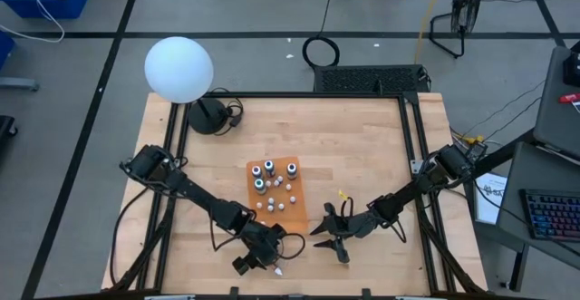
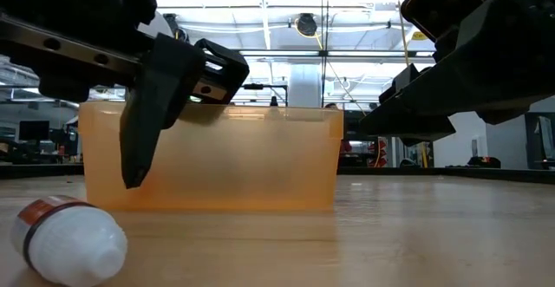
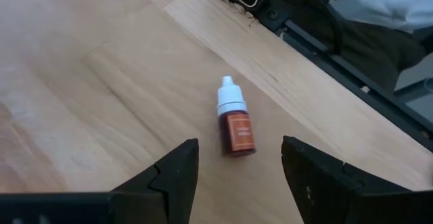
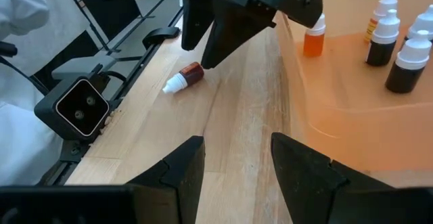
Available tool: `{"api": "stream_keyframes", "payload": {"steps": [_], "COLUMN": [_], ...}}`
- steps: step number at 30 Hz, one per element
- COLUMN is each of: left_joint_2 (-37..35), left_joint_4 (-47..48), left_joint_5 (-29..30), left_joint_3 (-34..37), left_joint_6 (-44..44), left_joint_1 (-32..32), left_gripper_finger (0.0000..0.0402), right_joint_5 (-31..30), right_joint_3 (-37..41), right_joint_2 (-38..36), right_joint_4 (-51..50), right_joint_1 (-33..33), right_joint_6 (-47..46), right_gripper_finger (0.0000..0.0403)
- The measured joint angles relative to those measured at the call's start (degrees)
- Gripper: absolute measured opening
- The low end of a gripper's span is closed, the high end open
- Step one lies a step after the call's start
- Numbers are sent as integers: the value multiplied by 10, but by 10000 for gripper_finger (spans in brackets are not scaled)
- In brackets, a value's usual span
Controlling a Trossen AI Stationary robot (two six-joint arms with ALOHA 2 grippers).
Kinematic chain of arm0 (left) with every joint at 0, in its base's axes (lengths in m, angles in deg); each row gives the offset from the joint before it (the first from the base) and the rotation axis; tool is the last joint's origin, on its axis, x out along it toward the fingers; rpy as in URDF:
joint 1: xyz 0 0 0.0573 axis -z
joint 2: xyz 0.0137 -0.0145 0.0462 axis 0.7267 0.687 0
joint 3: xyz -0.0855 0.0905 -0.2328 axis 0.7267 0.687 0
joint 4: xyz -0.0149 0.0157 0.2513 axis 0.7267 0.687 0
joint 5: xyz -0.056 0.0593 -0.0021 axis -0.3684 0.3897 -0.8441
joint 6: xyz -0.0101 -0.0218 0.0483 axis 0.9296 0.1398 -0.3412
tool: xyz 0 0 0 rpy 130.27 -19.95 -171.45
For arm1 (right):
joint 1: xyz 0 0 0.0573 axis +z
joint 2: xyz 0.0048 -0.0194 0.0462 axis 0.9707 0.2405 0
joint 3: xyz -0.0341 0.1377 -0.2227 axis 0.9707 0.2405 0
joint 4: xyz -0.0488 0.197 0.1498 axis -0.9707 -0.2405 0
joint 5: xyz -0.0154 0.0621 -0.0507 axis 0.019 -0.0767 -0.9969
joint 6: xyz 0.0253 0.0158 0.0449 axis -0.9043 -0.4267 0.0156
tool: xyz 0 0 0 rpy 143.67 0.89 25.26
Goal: Pick & Place food coloring
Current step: Put the small orange food coloring bottle into the orange bin
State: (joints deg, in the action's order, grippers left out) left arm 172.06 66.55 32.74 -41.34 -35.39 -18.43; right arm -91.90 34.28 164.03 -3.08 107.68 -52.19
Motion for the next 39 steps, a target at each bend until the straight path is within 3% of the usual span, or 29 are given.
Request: {"api": "stream_keyframes", "payload": {"steps": [9,16,30,35,39], "left_joint_2": [-2,-2,21,88,115], "left_joint_4": [65,189,310,405,412], "left_joint_5": [60,130,227,173,118], "left_joint_3": [-20,-95,-219,-299,-322], "left_joint_6": [-2,-46,-147,-154,-177], "left_joint_1": [20,40,67,61,45], "left_gripper_finger": [214,214,214,214,214], "right_joint_5": [0,0,0,0,1], "right_joint_3": [0,0,0,0,0], "right_joint_2": [0,0,0,0,0], "right_joint_4": [0,0,0,-7,-11], "right_joint_1": [0,0,0,0,0], "right_joint_6": [0,2,2,2,2], "right_gripper_finger": [160,160,160,160,160]}}
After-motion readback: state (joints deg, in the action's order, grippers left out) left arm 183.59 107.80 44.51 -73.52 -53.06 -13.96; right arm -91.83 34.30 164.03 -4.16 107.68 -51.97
